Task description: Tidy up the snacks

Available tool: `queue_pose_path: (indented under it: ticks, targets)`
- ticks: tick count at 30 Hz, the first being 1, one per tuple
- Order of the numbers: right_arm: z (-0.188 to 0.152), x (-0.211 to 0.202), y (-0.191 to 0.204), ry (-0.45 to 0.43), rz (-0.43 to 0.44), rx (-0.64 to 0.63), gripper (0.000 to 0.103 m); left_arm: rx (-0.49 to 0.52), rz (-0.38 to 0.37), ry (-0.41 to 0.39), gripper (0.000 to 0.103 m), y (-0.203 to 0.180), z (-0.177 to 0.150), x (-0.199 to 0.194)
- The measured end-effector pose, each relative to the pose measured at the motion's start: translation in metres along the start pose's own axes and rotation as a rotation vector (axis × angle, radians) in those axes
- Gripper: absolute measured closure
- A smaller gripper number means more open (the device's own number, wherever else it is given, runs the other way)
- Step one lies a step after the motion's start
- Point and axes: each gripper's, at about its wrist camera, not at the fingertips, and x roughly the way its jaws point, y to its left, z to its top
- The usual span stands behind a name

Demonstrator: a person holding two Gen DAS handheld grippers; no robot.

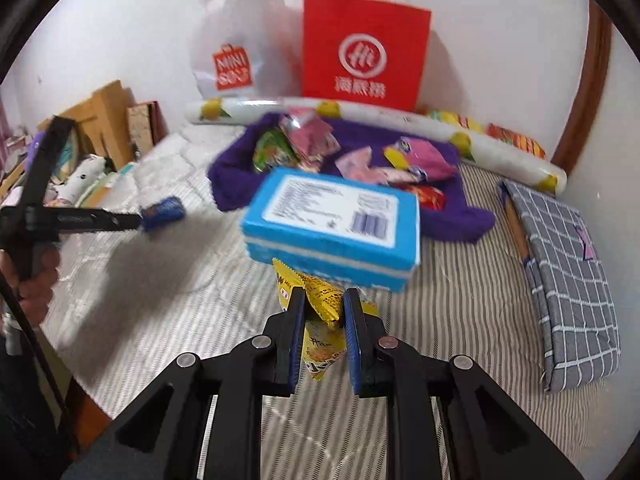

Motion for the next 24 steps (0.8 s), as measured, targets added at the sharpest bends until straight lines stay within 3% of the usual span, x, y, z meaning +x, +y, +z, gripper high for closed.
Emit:
queue_pose_path:
  ticks: [4,6,9,13,17,20,24]
  targets:
    - [-0.004,0.018,0.000,0.011,0.032,0.006,0.078,-0.009,0.008,0.007,0.061,0.003,0.004,0.005]
    - [-0.004,0.023,0.001,0.003,0.044,-0.006,0.053,-0.004,0.010,0.009,0.061,0.004,0.004,0.006]
    - [-0.006,0.023,0.002,-0.043,0.087,-0.029,0.026,0.004,0.014,0.006,0.061,0.005,0.006,0.007]
    - [-0.008,0.034,0.008,-0.038,0.109,-0.056,0.024,0.007,0.011,-0.003,0.059,0.006,0.010,0.012]
    - [-0.010,0.053,0.017,-0.013,0.074,-0.104,0.025,0.031,0.022,-0.015,0.056,0.003,0.017,0.016]
    - [-0.013,0.064,0.021,0.008,0.036,-0.139,0.033,0.087,0.061,-0.037,0.043,-0.005,0.024,0.019]
    - [-0.014,0.069,0.021,0.013,0.006,-0.151,0.042,0.167,0.127,-0.016,0.040,-0.015,0.034,0.032]
